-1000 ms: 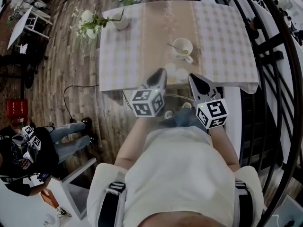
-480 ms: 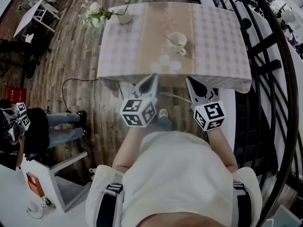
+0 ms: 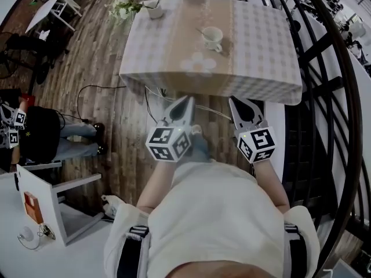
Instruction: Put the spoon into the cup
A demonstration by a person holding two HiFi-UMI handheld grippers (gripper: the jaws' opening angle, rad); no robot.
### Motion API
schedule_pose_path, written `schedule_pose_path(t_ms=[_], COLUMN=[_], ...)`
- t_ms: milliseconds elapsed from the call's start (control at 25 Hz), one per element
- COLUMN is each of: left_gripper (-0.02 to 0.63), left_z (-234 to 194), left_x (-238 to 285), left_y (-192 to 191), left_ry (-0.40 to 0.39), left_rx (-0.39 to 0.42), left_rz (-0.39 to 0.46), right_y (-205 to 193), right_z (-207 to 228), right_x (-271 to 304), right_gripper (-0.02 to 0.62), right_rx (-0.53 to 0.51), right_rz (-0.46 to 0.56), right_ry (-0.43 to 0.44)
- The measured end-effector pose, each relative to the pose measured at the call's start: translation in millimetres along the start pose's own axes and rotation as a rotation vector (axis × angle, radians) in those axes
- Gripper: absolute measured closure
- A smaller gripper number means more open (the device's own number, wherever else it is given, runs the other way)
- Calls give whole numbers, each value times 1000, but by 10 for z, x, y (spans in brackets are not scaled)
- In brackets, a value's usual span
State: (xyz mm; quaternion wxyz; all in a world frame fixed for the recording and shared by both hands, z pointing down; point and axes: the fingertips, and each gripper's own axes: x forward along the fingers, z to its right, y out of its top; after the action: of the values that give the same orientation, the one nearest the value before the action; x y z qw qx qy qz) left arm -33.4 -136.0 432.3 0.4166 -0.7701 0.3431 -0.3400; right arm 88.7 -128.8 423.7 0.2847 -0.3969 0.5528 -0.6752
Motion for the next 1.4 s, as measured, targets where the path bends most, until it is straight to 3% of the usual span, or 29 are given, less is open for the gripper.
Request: schedule_pose_path(t_ms=[200,600,1400], left_gripper=[601,601,601], left_z=[238,550,705], left_x=[-442,-684,-790], left_y=[-162,-446,-449], left_ry=[-21,-25,-27], left_rx=[9,19,28], left_rz=[22,17,29], right_y=[-86,-270,-189], right_z=[-304,-369,-386], right_x=[-413,-881,-1078], right_gripper=[595,595,595], right_rx=[-5,5,-35], right_rz=[22,29,63], right_ry=[-5,-27,-36])
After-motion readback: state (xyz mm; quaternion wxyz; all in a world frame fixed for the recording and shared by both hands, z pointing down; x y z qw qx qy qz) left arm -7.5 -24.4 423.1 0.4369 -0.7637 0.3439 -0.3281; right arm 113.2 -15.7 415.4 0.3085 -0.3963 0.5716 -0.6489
